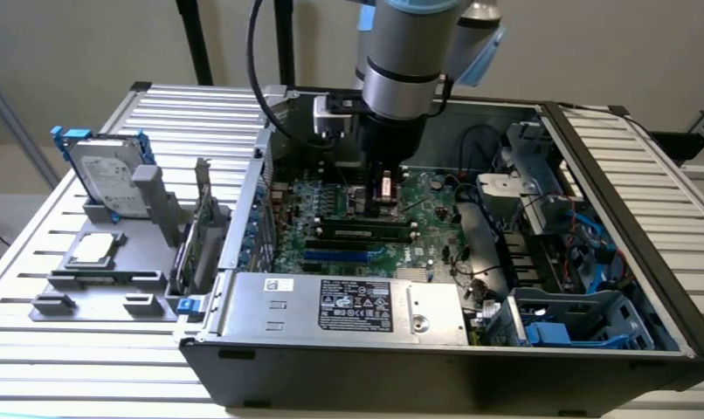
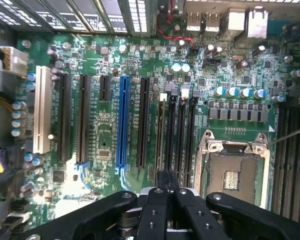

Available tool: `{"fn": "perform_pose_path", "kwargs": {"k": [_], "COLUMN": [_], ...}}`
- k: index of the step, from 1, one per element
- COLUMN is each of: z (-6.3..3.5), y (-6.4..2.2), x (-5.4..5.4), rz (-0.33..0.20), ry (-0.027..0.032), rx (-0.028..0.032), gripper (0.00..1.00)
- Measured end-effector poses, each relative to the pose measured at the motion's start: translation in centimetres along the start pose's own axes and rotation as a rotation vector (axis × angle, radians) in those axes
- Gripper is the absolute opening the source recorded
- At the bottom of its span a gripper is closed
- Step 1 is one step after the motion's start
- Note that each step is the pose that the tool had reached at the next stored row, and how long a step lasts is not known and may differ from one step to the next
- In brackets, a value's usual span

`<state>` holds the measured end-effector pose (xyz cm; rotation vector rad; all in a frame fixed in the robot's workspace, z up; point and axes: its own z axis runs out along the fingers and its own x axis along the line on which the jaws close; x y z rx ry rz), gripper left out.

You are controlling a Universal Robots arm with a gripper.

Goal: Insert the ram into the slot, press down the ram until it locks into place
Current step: 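Press down the ram until it locks into place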

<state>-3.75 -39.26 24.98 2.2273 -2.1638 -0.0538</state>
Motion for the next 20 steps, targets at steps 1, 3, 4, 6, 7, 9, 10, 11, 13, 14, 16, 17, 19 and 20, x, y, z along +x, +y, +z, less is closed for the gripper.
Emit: {"fn": "perform_pose_path", "kwargs": {"k": [1, 3, 4, 6, 7, 9, 10, 11, 13, 14, 16, 17, 19, 20], "z": [-0.46, -0.85, -0.84, -0.85, -0.84, -0.85, -0.85, -0.85, -0.85, -0.85, -0.85, -0.85, -0.85, -0.85], "y": [-0.02, -0.02, -0.03, -0.03, -0.03, -0.03, -0.03, -0.03, -0.03, -0.03, -0.03, -0.03, -0.03, -0.03], "x": [0.0, 0.01, 0.01, 0.01, 0.01, 0.01, 0.01, 0.01, 0.01, 0.01, 0.01, 0.01, 0.01, 0.01], "rz": [0.0, 0.0, 0.0, 0.0, 0.0, 0.0, 0.0, 0.0, 0.0, 0.0, 0.0, 0.0, 0.0, 0.0], "ry": [-0.0002, 0.0, -0.0001, 0.0, -0.0001, -0.0001, 0.0, 0.0001, 0.0, 0.0, 0.0, 0.0001, 0.0, 0.0], "rx": [0.0001, 0.0, 0.0, 0.0, 0.0, 0.0001, 0.0, 0.0, 0.0, 0.0, 0.0, 0.0, 0.0, 0.0], "gripper": [0.1, 0.1, 0.1, 0.1, 0.1, 0.1, 0.1, 0.1, 0.1, 0.1, 0.1, 0.1, 0.1, 0.1]}}
